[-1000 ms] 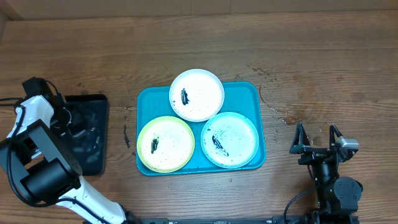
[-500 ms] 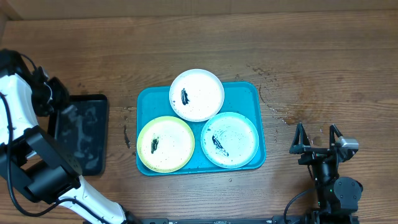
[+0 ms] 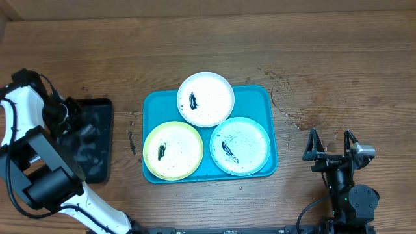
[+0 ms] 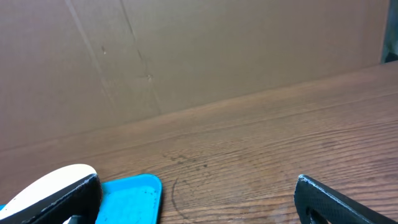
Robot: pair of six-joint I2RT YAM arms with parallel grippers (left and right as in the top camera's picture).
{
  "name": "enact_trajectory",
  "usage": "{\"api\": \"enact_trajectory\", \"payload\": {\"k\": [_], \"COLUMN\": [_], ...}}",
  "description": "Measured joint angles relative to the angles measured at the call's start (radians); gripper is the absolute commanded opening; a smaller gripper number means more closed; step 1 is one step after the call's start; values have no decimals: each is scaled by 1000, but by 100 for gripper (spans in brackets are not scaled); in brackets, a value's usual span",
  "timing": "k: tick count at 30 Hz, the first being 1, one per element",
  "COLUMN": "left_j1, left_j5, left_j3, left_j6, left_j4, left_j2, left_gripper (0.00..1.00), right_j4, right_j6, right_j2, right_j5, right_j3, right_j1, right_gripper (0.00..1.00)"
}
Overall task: Clean dirty plates on tray and stack at the side
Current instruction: 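Dip and swish the held sponge in the soapy water tray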
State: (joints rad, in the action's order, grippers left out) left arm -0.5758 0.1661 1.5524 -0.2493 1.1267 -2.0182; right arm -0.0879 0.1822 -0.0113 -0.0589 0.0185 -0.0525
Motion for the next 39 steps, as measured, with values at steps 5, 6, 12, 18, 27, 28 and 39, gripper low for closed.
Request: {"api": "enact_trajectory", "payload": {"k": [5, 6, 12, 18, 27, 28, 39], "left_j1": [0, 0, 0, 0, -23, -32, -182], "left_j5": [-3, 2, 25, 45, 275, 311, 590], "left_j3": [2, 8, 78, 80, 82, 82, 84], "left_j6": [-52, -69, -212, -321, -354, -354, -286], "left_j4": [43, 66, 243, 322, 312, 312, 272], "left_j2": [0, 0, 0, 0, 0, 0, 0], "left_gripper": [4, 4, 4, 4, 4, 4, 4], "right_j4": [0, 0, 0, 0, 0, -1, 0], "right_j6": [0, 0, 0, 0, 0, 0, 0], "right_j2": [0, 0, 0, 0, 0, 0, 0], "right_j5": [0, 0, 0, 0, 0, 0, 0], "right_j3": [0, 0, 0, 0, 0, 0, 0], "right_j1": [0, 0, 0, 0, 0, 0, 0], "right_gripper": [100, 100, 100, 100, 100, 100, 100]}}
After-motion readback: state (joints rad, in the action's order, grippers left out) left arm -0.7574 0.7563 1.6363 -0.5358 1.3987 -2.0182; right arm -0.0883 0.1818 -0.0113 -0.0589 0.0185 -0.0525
